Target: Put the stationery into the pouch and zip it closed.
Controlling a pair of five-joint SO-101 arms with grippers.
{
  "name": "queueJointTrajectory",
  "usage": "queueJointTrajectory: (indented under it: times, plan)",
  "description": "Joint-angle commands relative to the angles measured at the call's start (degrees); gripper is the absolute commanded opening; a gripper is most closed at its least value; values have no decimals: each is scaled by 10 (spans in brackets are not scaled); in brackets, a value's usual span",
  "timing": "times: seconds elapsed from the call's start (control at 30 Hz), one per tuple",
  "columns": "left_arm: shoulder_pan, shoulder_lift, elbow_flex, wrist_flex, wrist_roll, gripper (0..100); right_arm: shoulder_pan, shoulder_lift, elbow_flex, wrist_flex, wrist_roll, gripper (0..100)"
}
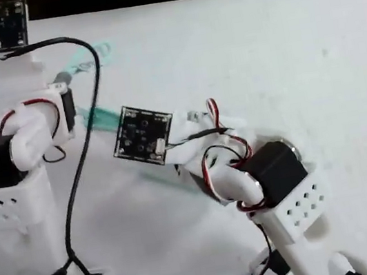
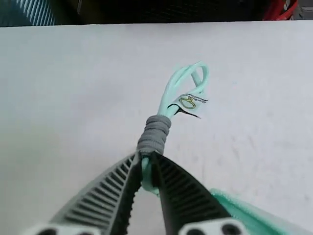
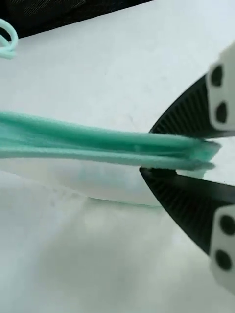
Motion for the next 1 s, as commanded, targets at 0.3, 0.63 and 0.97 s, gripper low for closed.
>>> queueJointTrajectory:
  times: [0.3,0.63,0.97]
  plan:
    - [-16,-16,-190,118,40,283,58,-4,-48,-39,-141,20]
    - [-89,-17,87,35,105,283,142,-3,-114,-84,-306,20]
    - [-79,-17,510,-279,171,282,22,41,-108,-205,-425,20]
